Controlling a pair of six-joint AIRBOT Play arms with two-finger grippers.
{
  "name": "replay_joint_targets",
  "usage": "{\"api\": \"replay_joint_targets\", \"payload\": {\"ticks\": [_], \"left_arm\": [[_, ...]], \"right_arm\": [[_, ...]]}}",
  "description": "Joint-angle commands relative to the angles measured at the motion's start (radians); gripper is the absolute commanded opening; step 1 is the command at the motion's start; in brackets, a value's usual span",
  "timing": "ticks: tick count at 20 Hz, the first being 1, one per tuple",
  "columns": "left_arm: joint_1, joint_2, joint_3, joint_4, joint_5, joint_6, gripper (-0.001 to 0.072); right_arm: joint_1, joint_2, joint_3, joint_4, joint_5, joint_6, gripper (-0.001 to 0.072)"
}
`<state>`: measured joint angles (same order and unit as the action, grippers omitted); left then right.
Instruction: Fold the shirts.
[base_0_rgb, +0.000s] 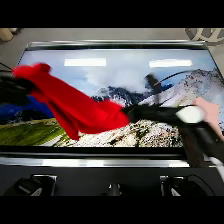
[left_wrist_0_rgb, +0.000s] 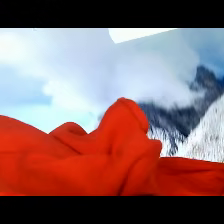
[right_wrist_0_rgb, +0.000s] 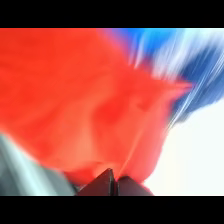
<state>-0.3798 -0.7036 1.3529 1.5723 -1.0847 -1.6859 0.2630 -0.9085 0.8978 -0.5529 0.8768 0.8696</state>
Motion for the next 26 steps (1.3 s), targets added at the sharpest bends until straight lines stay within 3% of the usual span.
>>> {"api": "replay_joint_targets", "payload": {"ticks": [1, 4, 7, 11, 13, 15, 18, 21, 26], "left_arm": [[0.071, 0.06, 0.269, 0.09, 0.0, -0.006, 0.0042], [0.121, 0.124, 0.36, 0.084, 0.0, -0.116, 0.0042], [0.121, 0.168, 0.359, 0.006, -0.02, -0.14, 0.0042], [0.121, 0.153, 0.334, -0.014, -0.123, -0.135, 0.0042], [0.121, 0.139, 0.246, -0.009, -0.202, -0.136, 0.0042], [0.121, 0.127, 0.096, -0.01, -0.22, -0.138, 0.0042], [0.121, 0.077, -0.183, -0.022, -0.188, -0.14, 0.0042], [0.121, -0.033, -0.432, -0.051, -0.035, -0.139, 0.0042], [0.121, -0.362, -0.465, -0.102, 0.231, -0.097, 0.0042]], "right_arm": [[-0.251, 0.286, 0.314, -0.262, 0.035, 0.011, 0.0013], [-0.372, 0.442, 0.501, -0.494, 0.088, 0.126, 0.0013], [-0.386, 0.51, 0.533, -0.613, 0.236, 0.277, 0.0013], [-0.386, 0.469, 0.531, -0.637, 0.505, 0.283, 0.0014], [-0.386, 0.399, 0.499, -0.645, 0.743, 0.281, 0.0014], [-0.386, 0.344, 0.369, -0.648, 0.837, 0.247, 0.0014], [-0.386, 0.303, 0.054, -0.649, 0.674, 0.181, 0.0014], [-0.386, 0.225, -0.233, -0.603, 0.351, 0.18, 0.0014], [-0.386, 0.023, -0.309, -0.556, 0.05, 0.18, 0.0015]]}}
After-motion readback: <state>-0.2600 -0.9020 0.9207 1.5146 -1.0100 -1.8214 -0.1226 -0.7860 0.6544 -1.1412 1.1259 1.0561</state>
